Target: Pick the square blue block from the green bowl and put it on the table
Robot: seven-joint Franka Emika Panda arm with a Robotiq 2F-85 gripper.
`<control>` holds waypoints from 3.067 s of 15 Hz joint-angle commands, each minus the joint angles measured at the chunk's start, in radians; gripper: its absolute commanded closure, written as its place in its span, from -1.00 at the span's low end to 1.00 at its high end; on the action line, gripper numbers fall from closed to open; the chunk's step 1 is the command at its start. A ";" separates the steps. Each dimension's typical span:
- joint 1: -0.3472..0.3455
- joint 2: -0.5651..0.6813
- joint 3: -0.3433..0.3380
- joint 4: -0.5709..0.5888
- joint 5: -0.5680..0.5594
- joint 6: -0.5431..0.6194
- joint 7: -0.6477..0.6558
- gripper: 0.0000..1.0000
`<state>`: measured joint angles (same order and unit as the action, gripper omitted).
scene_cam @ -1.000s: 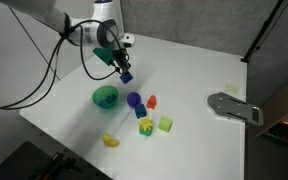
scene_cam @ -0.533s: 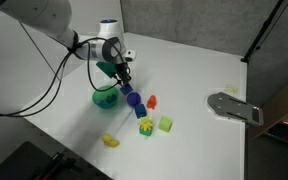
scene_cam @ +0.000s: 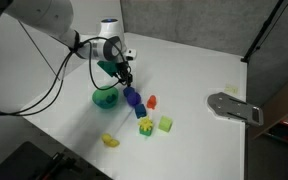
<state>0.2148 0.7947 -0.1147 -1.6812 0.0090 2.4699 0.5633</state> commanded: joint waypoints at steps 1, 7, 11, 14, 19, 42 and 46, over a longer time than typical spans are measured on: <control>-0.012 -0.023 0.000 0.021 0.014 -0.040 0.000 -0.71; -0.057 -0.113 0.028 -0.012 0.025 -0.098 -0.072 -1.00; -0.087 -0.189 0.048 -0.024 0.019 -0.184 -0.161 -1.00; -0.107 -0.257 0.064 -0.040 0.019 -0.267 -0.219 -1.00; -0.109 -0.368 0.071 -0.098 0.006 -0.397 -0.237 -1.00; -0.161 -0.904 0.108 -0.363 -0.004 -0.600 -0.253 -1.00; -0.162 -0.909 0.107 -0.360 0.017 -0.609 -0.378 -1.00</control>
<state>0.0747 -0.1039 -0.0213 -2.0447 0.0104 1.8828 0.2780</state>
